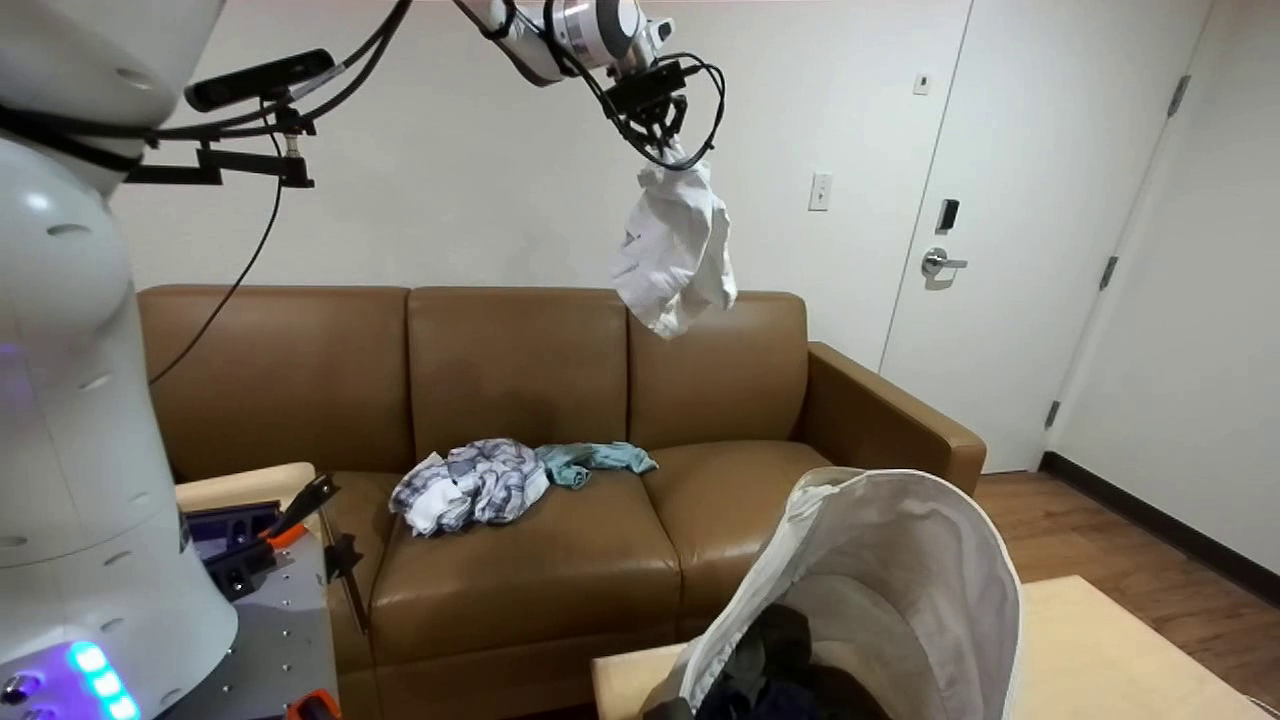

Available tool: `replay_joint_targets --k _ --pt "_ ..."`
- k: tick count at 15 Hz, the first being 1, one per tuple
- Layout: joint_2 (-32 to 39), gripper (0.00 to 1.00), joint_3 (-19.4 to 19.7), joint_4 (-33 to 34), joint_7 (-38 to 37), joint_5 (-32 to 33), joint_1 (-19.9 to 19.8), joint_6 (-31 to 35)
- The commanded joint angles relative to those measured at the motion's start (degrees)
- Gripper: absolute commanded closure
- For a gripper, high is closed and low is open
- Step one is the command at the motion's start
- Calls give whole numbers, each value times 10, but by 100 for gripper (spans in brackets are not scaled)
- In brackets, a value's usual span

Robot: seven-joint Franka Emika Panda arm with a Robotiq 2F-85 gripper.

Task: Put the white short in the bag on the couch

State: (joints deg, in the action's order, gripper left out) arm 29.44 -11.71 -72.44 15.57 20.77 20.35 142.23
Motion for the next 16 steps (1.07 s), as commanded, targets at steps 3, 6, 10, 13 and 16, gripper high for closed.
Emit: replay_joint_targets --k 3,6,10,13,16 --pt "68 95 -19 158 117 -2 40 -181" --pt "129 95 -35 245 176 -10 76 -279" --pt "209 95 -70 324 231 -33 116 -373" --pt "238 96 -95 338 278 -60 120 -420" --pt "228 89 -84 296 250 -47 123 -390"
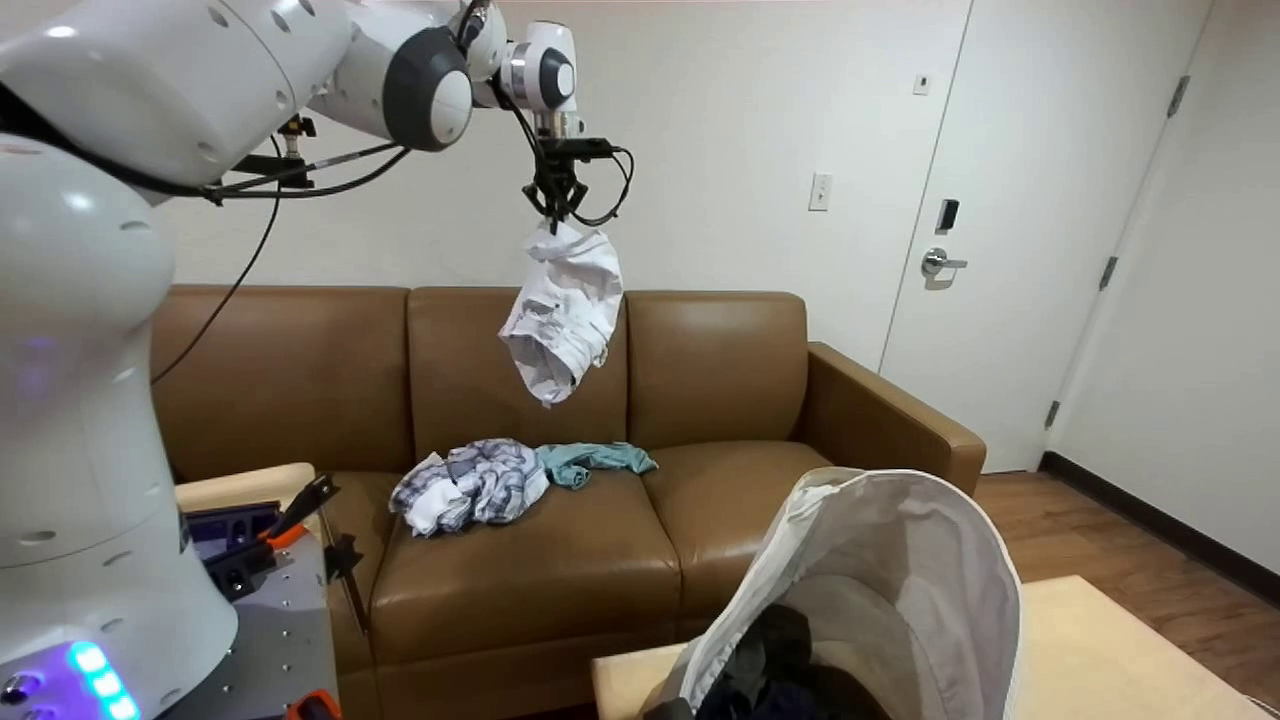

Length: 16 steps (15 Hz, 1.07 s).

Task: Put the white short in the bag on the couch

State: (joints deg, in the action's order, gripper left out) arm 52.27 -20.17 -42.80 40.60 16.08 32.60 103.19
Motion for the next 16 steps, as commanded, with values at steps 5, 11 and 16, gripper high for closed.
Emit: replay_joint_targets --k 5,11,16 --pt "6 95 -7 11 5 -12 -5 -5" --pt "10 95 -4 -123 -29 -20 -12 28" --pt "21 95 -19 -310 -58 -44 -29 227"
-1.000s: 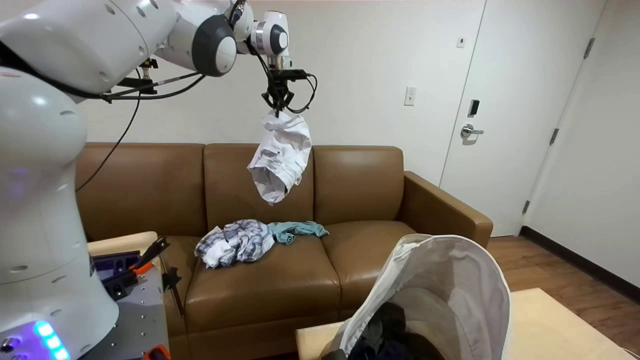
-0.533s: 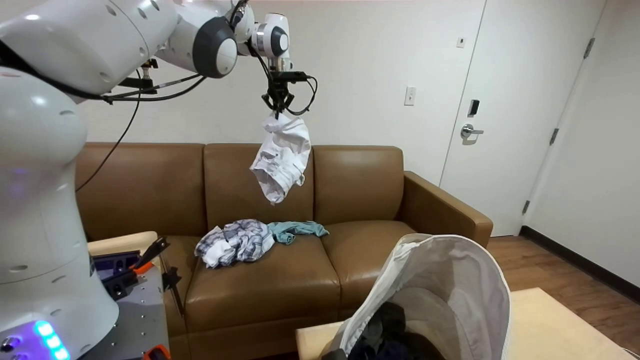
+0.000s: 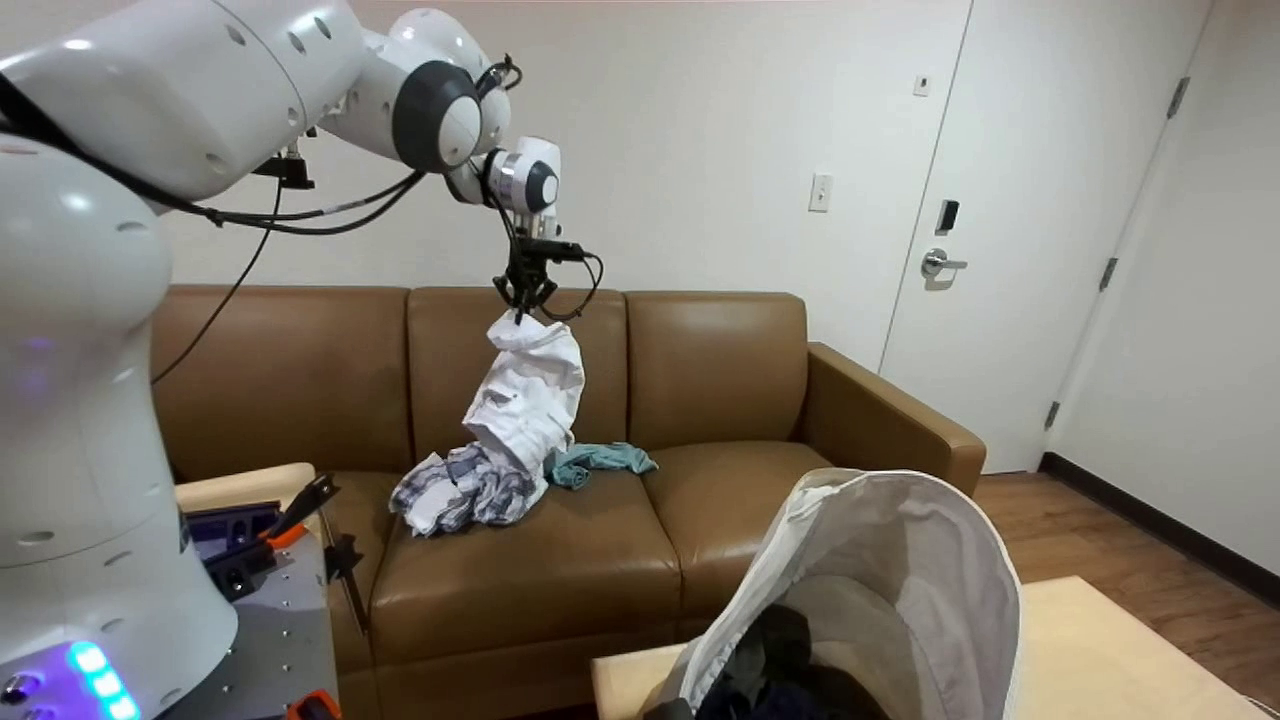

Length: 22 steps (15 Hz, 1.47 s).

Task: Put the white short in the bag on the couch

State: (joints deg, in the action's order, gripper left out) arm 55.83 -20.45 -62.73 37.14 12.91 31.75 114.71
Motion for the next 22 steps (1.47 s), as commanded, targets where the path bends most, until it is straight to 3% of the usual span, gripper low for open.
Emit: replay_joint_targets --k 1,3,4,8,9,16,18,22 --pt "-4 95 -11 -133 -33 -1 -15 159" --pt "5 95 -20 -192 -28 -24 -22 205" --pt "21 89 -4 -128 -20 -4 -5 165" --pt "27 89 -13 -168 -25 -8 -11 196" --pt "26 96 -14 -168 -24 -8 -12 196" --pt "150 95 -26 -90 -13 -28 6 126" --pt "173 63 -29 -64 -16 -29 10 113" --pt "182 38 -44 -17 -7 -41 4 79"
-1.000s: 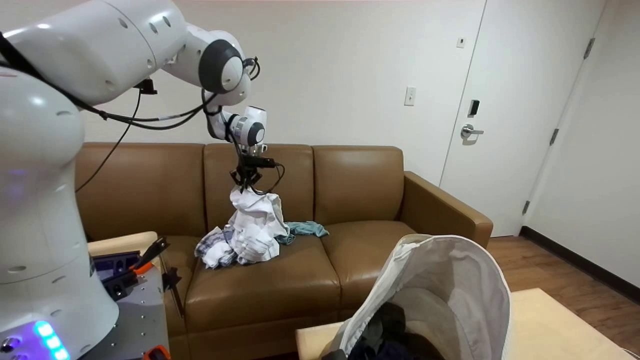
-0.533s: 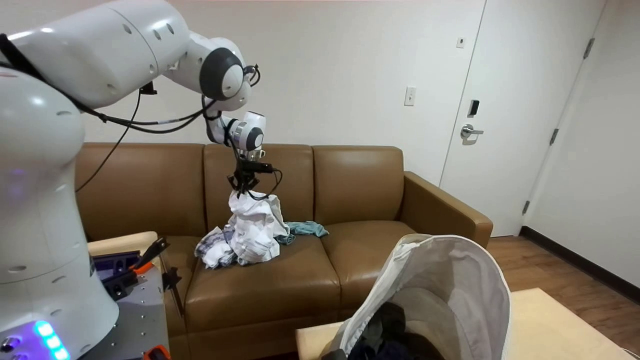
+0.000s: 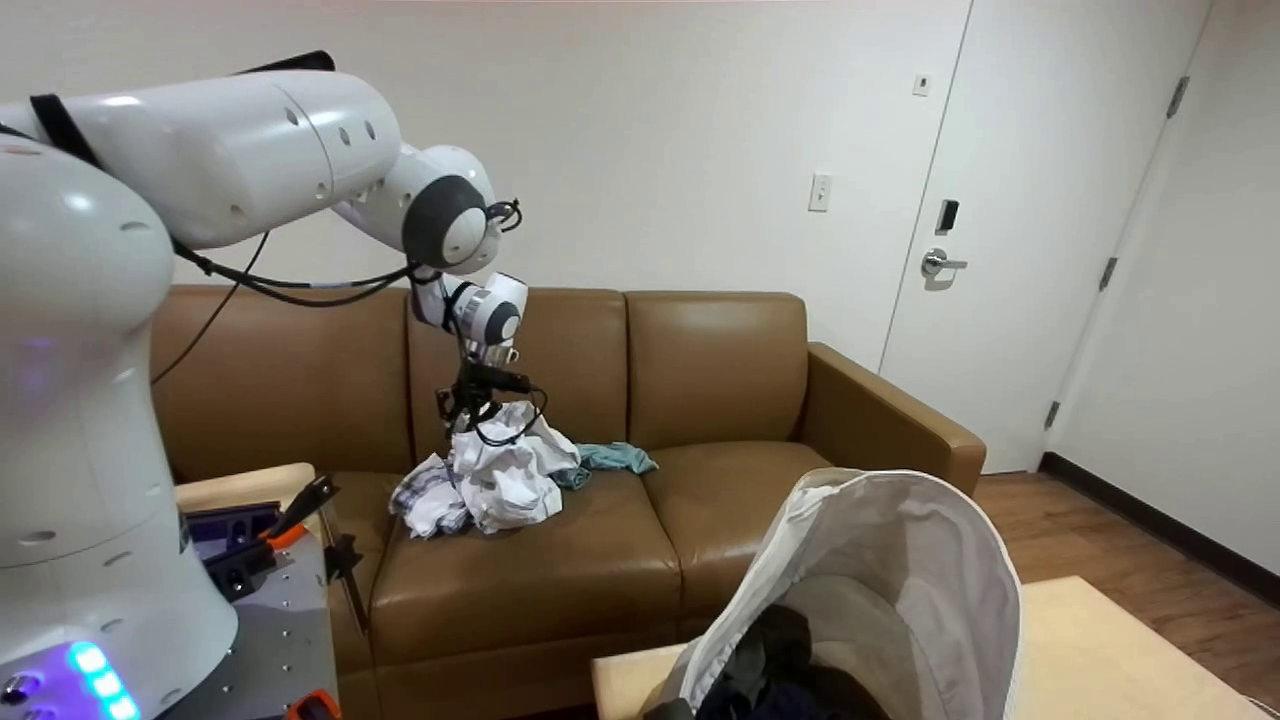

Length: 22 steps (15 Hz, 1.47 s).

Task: Put the white short in the bag on the couch

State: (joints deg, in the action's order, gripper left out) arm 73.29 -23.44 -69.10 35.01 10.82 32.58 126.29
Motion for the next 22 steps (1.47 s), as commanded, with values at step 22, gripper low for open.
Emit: replay_joint_targets --k 22 --pt "-415 0 -22 -348 -101 -206 -257 70"
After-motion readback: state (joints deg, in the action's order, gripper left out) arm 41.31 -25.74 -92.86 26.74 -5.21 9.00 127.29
